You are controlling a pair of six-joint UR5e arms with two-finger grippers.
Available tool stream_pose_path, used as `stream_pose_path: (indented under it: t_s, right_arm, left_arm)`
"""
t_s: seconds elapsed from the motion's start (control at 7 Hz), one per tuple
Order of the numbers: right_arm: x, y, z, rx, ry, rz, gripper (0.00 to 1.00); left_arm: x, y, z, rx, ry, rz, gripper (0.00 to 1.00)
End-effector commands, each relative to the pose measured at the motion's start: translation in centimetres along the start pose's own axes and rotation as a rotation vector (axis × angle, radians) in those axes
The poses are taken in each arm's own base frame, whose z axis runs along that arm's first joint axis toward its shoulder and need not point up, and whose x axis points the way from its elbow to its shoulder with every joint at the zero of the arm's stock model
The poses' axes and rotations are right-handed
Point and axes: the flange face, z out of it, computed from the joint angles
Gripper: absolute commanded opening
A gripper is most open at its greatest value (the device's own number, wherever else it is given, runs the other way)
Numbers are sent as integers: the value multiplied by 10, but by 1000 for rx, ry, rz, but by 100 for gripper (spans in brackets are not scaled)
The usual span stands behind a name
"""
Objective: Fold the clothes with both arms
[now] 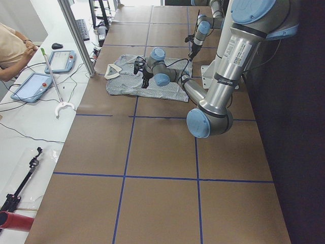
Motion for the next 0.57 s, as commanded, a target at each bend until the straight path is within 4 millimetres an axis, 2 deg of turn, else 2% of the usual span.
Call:
stream_pose_path:
  t_s: [0.0, 0.14, 0.29, 0.43]
  right_arm:
    - [-2, -4, -18, -20, -26, 7, 0]
    - [-2, -5, -20, -23, -30, 7, 0]
    - [-2, -5, -19, -23, -27, 7, 0]
    - [-1, -4, -19, -24, -27, 6, 0]
  left_arm:
    - [8, 83, -6, -51, 19, -91, 77]
    - [7, 130, -17, -75, 24, -126, 76]
    - [-3, 158, -32, -112, 9, -146, 76]
    - [-8, 179, -28, -143, -59, -134, 76]
